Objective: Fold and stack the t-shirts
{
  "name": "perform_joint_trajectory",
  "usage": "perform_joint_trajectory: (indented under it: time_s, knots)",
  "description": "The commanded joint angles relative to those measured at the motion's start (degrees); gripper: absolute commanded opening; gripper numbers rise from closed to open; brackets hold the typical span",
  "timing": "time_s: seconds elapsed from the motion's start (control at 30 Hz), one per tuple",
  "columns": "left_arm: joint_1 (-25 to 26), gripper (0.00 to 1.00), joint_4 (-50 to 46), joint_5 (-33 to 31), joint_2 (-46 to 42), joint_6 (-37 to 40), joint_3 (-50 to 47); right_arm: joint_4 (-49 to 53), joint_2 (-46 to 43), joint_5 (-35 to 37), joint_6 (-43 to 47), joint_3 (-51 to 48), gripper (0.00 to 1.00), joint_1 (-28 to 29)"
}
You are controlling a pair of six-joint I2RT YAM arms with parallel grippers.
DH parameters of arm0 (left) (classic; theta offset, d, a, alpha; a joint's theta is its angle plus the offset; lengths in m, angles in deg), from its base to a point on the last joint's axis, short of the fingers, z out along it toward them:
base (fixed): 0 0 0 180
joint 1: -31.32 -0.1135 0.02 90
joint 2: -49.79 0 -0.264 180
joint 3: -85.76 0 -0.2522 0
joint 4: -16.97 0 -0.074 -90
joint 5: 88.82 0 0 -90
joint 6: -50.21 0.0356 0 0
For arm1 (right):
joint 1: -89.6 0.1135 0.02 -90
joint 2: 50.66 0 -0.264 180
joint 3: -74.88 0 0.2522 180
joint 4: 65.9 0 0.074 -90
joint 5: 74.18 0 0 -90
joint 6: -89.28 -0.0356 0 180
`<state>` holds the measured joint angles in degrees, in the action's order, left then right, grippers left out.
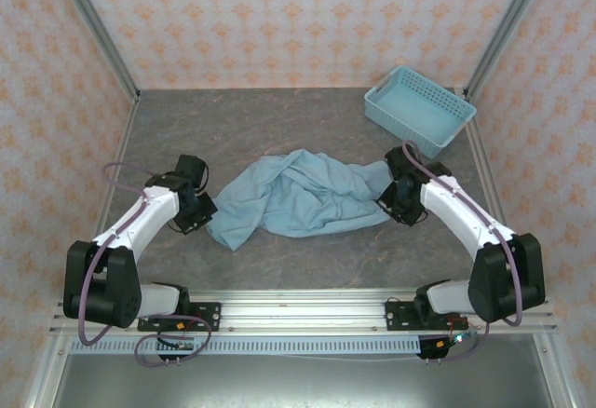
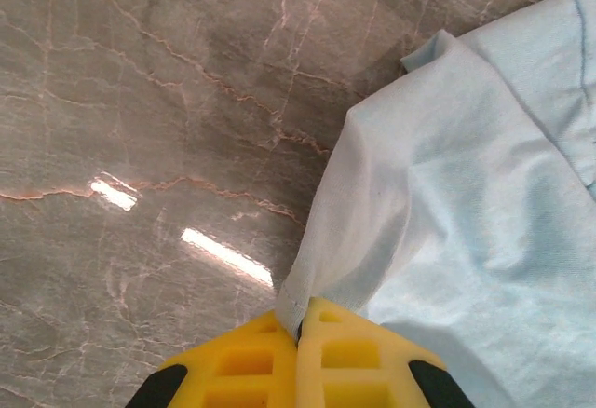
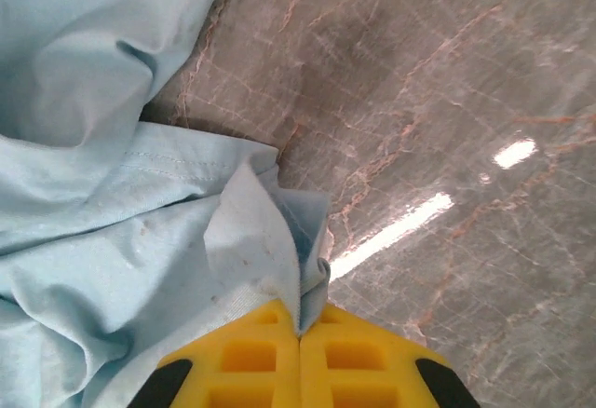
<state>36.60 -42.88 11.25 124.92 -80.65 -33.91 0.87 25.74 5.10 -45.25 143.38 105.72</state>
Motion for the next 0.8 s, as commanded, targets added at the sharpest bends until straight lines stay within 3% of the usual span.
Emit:
perform_joint_trajectory:
  time_s: [0.0, 0.3, 0.43, 0.5, 0.67, 0.77]
  knots:
    - [0.3, 0.00, -2.1, -1.6, -0.8, 0.5, -0.3, 7.7, -0.7, 1.4, 1.7, 1.3, 0.00, -0.4]
    - [0.3, 0.00, -1.5, -2.0, -0.8, 0.6, -1.0, 14.8, -8.3, -5.0, -2.6, -2.8, 0.00, -0.4]
    - [0.3, 0.00, -0.9, -1.7, -0.4, 0.6, -1.6, 11.1, -8.3, -12.3, -4.5, -9.0, 0.00, -0.3]
    - [0.3, 0.00, -0.4, -1.4, -0.2, 0.5, -1.7, 8.0, -6.4, -11.3, -4.6, -10.2, 0.02, -0.5]
    - [0.8, 0.00, -0.4, -1.4, 0.2, 0.4, -1.7, 3.5, 6.0, -4.2, -1.8, -4.2, 0.19, -3.3]
    - [0.8, 0.00, -1.0, -1.4, -0.2, 0.5, -1.5, 3.8, 6.7, -1.5, -2.5, -1.9, 0.37, -3.5]
